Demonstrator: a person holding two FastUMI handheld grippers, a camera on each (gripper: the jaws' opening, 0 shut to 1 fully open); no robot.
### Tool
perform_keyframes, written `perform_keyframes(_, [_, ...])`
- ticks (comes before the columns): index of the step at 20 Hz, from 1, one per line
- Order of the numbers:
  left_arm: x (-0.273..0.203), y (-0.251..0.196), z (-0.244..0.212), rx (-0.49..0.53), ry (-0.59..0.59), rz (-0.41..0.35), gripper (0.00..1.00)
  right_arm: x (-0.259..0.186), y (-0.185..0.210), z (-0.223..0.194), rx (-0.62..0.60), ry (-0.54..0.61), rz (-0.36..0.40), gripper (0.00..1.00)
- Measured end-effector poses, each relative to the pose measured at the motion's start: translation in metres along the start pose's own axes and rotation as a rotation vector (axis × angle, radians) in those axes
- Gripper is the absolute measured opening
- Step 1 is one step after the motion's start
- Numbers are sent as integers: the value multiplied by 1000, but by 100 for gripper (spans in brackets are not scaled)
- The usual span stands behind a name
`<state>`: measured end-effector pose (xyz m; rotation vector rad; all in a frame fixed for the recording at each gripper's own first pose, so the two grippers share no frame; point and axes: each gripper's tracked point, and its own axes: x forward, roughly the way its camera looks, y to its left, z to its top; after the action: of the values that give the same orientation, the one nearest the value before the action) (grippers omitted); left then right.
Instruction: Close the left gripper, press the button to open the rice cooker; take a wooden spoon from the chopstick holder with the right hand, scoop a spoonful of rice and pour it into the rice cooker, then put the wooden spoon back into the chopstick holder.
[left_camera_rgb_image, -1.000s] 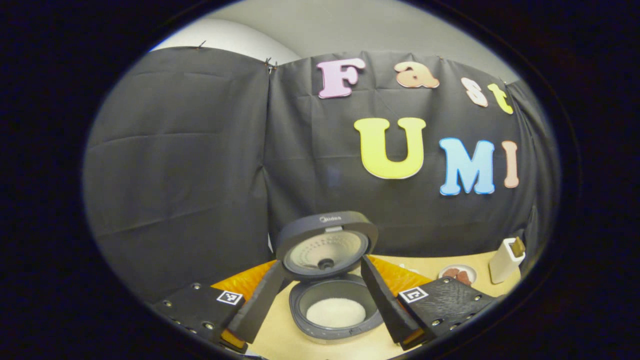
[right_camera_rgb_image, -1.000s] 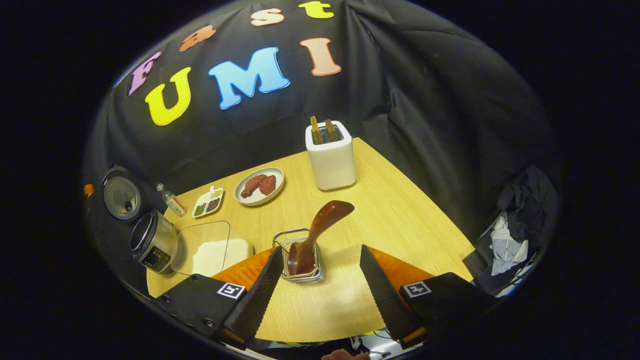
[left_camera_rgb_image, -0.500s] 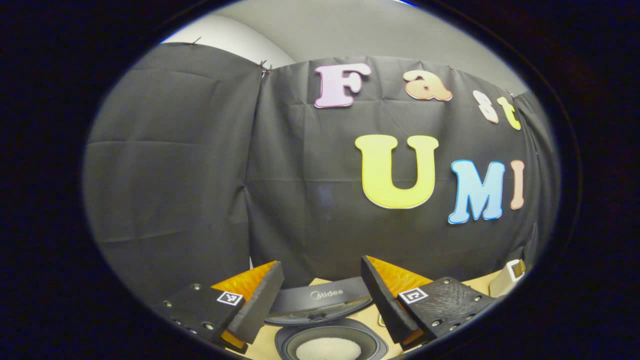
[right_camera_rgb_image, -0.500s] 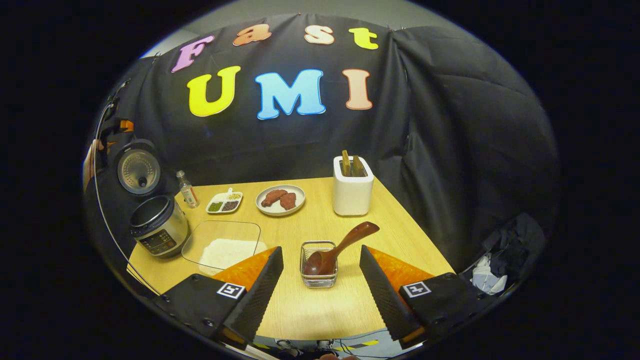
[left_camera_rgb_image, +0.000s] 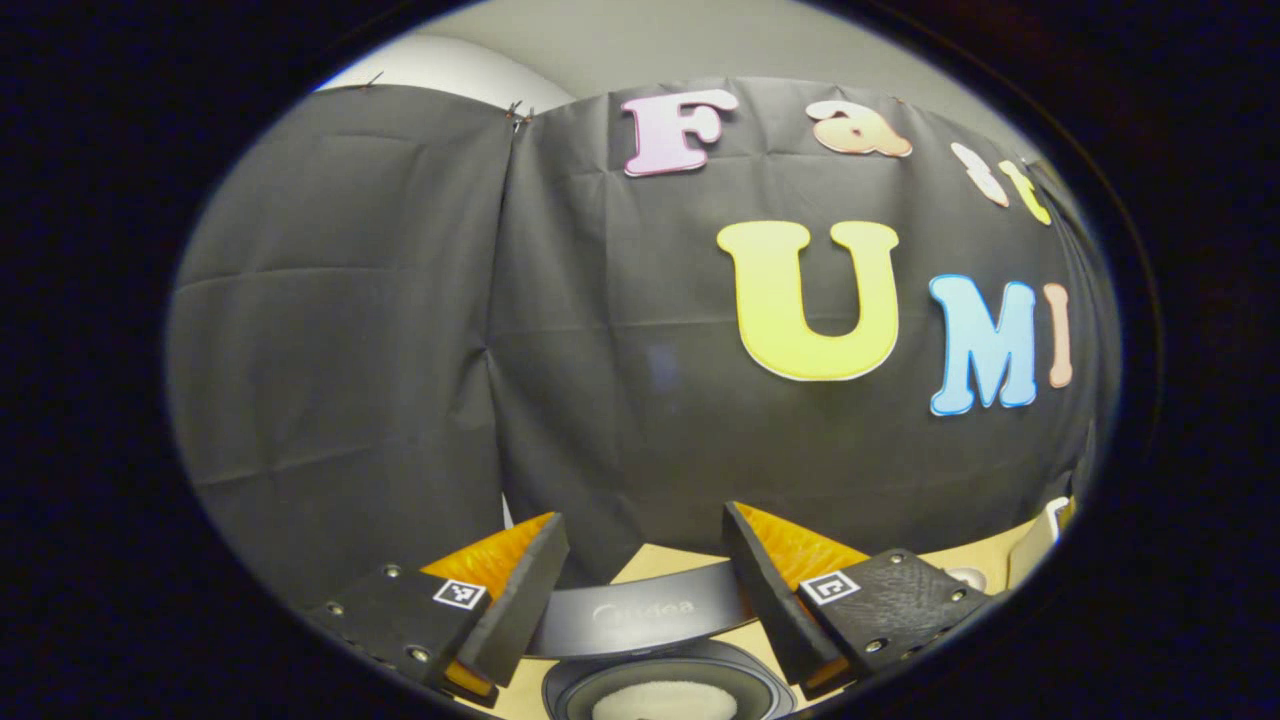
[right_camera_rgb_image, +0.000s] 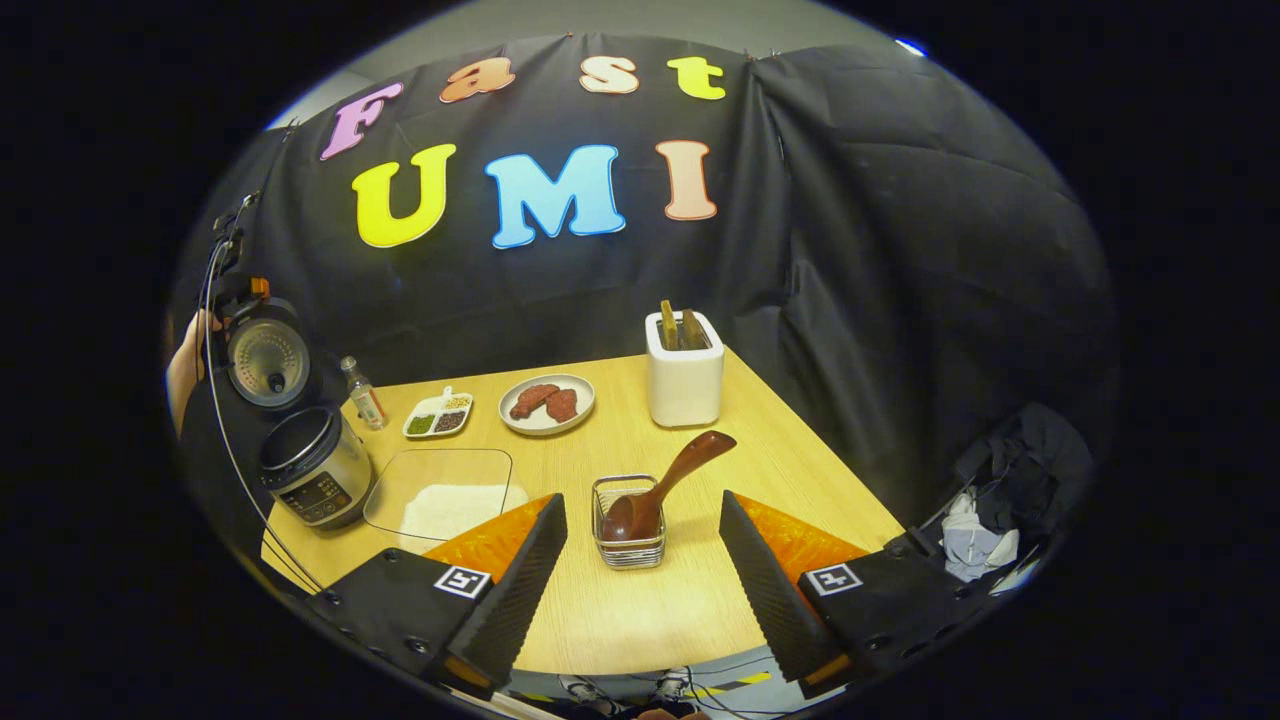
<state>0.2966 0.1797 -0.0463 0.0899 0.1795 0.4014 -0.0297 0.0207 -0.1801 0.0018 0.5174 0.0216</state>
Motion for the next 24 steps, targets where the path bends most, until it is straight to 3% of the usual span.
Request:
perform_keyframes(12, [-90,-33,-84,-66,202,2,100,46,-9,32,-23,-52,113,98])
perform_keyframes(18, [-124,-49,-159,-90,337,0,98,61,-24,22,-42,-13,112,98])
perform_keyframes(24, [-141,-60,-234,-21,442,-5,100,65,-39,7,-5,25,101,98])
